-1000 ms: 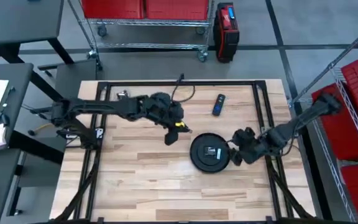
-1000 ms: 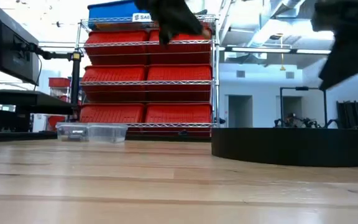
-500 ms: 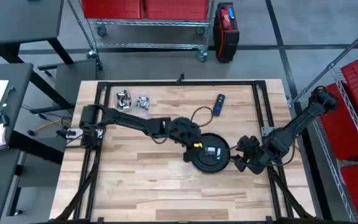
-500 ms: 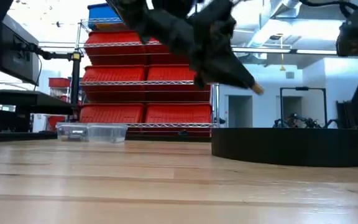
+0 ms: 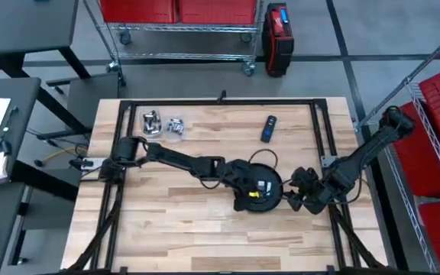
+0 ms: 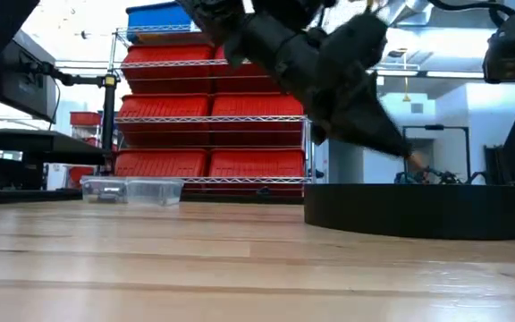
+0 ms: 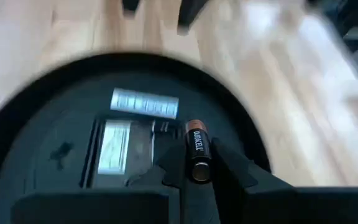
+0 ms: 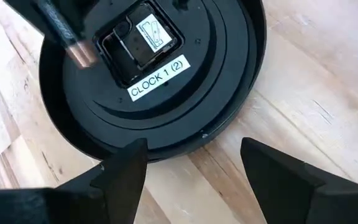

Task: Insert battery
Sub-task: Insert the brown battery into the wall clock

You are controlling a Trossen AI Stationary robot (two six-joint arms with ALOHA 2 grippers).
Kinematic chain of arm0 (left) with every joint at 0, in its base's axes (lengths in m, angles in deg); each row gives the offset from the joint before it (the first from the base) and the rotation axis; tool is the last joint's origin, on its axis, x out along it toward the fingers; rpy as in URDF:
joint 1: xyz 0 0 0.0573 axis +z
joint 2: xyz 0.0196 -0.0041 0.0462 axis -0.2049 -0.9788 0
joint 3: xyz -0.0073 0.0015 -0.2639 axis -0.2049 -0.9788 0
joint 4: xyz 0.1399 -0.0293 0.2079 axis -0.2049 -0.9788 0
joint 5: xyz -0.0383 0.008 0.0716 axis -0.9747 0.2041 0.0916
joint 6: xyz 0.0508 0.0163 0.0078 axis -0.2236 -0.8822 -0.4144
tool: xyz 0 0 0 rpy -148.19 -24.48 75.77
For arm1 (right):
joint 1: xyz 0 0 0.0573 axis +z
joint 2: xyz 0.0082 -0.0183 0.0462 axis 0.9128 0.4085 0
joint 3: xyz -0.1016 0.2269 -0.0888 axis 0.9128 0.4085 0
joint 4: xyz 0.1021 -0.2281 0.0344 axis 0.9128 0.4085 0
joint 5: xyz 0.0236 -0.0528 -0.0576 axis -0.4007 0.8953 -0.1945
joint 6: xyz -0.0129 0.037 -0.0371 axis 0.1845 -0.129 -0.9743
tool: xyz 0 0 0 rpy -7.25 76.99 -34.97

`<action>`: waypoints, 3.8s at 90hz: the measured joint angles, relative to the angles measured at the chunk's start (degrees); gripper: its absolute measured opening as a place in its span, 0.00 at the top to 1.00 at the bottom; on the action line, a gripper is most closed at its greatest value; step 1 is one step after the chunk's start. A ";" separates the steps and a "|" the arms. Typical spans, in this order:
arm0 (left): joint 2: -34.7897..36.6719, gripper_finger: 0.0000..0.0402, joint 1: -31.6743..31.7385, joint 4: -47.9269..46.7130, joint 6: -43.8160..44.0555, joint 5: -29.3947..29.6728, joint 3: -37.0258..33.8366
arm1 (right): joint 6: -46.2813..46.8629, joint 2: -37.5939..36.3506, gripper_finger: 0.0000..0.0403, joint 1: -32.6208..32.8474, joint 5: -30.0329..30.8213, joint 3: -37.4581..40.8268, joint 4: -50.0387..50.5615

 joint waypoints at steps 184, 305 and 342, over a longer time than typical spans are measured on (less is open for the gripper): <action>-3.11 0.68 -1.11 2.46 -6.29 6.73 0.04 | -0.20 6.45 0.38 -0.14 -1.77 0.02 -7.40; -0.21 1.00 -0.15 -4.52 -6.91 1.33 -0.55 | -25.69 15.40 0.94 -7.73 -3.39 0.02 -14.86; -2.07 1.00 0.45 -0.49 -9.27 1.37 -0.41 | -25.79 18.71 1.00 -8.49 -3.85 -0.19 -20.45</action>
